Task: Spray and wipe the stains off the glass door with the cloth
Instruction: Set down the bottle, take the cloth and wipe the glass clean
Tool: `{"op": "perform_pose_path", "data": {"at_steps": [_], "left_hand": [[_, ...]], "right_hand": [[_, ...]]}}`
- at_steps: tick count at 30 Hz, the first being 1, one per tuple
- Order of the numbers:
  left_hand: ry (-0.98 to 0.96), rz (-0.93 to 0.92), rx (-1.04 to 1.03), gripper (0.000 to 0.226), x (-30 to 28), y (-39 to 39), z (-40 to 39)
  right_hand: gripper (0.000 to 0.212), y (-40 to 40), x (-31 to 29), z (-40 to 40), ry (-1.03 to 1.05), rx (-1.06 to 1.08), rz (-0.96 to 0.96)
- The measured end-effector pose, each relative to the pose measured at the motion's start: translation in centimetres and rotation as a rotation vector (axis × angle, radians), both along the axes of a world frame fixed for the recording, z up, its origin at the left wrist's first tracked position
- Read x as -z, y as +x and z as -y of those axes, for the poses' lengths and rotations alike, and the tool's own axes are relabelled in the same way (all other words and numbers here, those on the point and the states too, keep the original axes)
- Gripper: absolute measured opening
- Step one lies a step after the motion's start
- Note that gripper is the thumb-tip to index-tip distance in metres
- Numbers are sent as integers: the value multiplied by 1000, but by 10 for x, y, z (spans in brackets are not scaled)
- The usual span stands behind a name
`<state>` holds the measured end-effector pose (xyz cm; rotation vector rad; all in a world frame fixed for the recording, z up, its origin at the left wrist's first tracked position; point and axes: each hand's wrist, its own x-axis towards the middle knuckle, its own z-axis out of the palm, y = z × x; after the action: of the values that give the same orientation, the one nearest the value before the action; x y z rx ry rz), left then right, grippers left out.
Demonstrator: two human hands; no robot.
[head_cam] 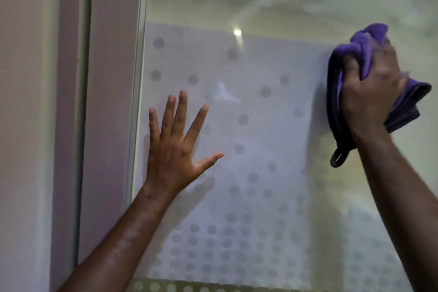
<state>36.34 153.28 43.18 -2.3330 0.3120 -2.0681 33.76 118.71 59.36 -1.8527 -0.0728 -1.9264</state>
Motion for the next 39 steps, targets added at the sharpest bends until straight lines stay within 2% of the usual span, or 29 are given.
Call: {"op": "perform_pose_path", "data": {"at_steps": [3,6,11,18,21,24,26,28,30,32,35,39], "left_hand": [[7,-18,2,99,13,0,-5],[7,-28,-15,103,23,0,-7],[6,-51,-34,108,48,-1,-8],[8,-77,-6,112,91,-3,-12],[20,-102,-34,117,92,-6,-13],[44,-127,-69,122,92,-8,-13],[47,-133,-78,123,92,-8,-14],[48,-135,-82,120,93,-7,-15],[48,-128,-73,117,93,-7,-15],[49,-112,-53,113,94,-6,-16],[49,-89,-37,109,94,-4,-17],[52,-78,-41,102,94,-3,-17]], "right_hand": [[59,5,-7,-26,-97,-2,-20],[56,4,9,-56,-354,7,-32],[55,-3,72,-104,-830,14,-82],[54,-8,167,-140,-1267,-69,-110],[51,-10,152,-139,-1237,-7,-72],[51,-10,106,-132,-954,84,-28],[54,-8,69,-125,-712,116,-63],[59,-8,45,-124,-572,97,-121],[68,-10,45,-132,-597,77,-164],[73,-12,62,-140,-738,29,-191],[64,-13,78,-134,-913,-177,-219],[53,-8,67,-113,-959,-386,-272]]}}
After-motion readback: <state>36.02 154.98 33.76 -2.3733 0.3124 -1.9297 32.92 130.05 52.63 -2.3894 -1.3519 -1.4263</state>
